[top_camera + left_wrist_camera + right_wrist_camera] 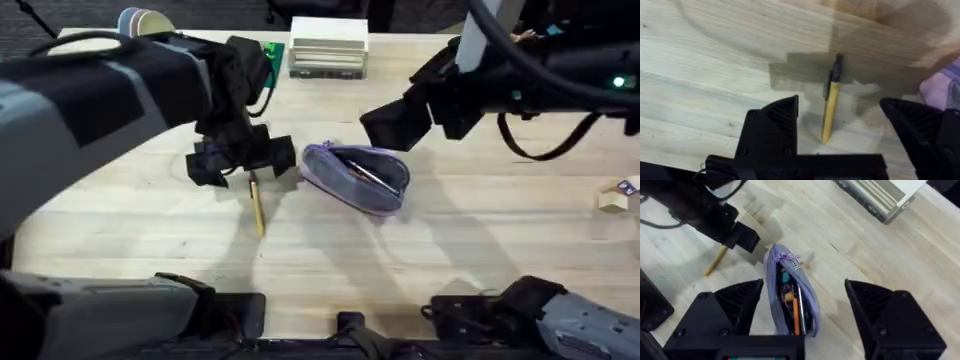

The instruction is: Unzip the bag, pick up the pens from the table one at a time and place them inside, then zip the bag closed.

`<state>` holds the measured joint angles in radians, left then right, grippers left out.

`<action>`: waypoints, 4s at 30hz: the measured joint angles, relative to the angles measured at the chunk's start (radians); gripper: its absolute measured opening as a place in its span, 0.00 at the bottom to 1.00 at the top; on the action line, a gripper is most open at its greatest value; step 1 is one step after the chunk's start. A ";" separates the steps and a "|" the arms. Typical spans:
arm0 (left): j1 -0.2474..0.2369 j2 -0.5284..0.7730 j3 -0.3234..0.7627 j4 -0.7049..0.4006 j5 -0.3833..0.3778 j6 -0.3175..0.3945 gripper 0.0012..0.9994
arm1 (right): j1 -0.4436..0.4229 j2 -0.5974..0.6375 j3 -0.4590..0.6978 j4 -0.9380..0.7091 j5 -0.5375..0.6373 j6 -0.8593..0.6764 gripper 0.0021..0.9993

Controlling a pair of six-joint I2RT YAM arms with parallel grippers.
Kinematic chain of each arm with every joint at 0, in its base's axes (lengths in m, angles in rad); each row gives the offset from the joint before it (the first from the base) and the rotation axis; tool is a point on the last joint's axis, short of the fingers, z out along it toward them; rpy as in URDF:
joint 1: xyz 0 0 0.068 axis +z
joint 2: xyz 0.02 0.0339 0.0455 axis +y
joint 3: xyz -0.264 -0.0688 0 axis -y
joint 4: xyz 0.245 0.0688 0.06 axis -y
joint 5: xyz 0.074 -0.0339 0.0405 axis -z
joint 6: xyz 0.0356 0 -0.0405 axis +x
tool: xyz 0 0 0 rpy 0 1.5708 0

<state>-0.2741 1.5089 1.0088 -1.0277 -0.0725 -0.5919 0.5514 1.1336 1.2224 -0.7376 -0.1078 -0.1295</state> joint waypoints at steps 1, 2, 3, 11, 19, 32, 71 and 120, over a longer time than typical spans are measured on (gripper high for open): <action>-0.004 0.008 0.000 0.000 0.000 -0.001 0.99 | 0.000 0.000 0.000 0.000 0.000 0.000 1.00; -0.007 0.018 0.000 0.001 0.000 -0.002 0.99 | 0.000 0.000 0.000 0.000 0.000 0.000 1.00; -0.008 0.028 0.000 0.004 0.000 -0.004 0.99 | 0.000 0.000 0.000 0.000 0.002 0.000 1.00; -0.009 0.108 0.000 0.011 0.001 -0.008 0.99 | 0.000 0.000 0.000 0.000 0.003 0.000 1.00; -0.009 0.130 0.004 0.024 0.017 -0.007 0.96 | 0.000 0.000 0.000 0.000 0.003 0.000 1.00; -0.010 0.135 -0.003 0.056 0.041 -0.011 0.05 | 0.000 0.000 0.000 0.000 0.003 0.000 1.00; -0.378 0.168 0.563 0.092 0.061 0.454 0.04 | 0.000 -0.275 0.000 -0.117 0.172 0.000 1.00; -0.473 0.311 0.563 -0.137 0.493 1.439 0.04 | 0.000 -0.347 0.000 -0.364 0.224 -0.002 1.00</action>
<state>-0.7475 1.8198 1.5719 -1.1643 0.4201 0.8468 0.5512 0.7863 1.2224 -1.1020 0.1164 -0.1310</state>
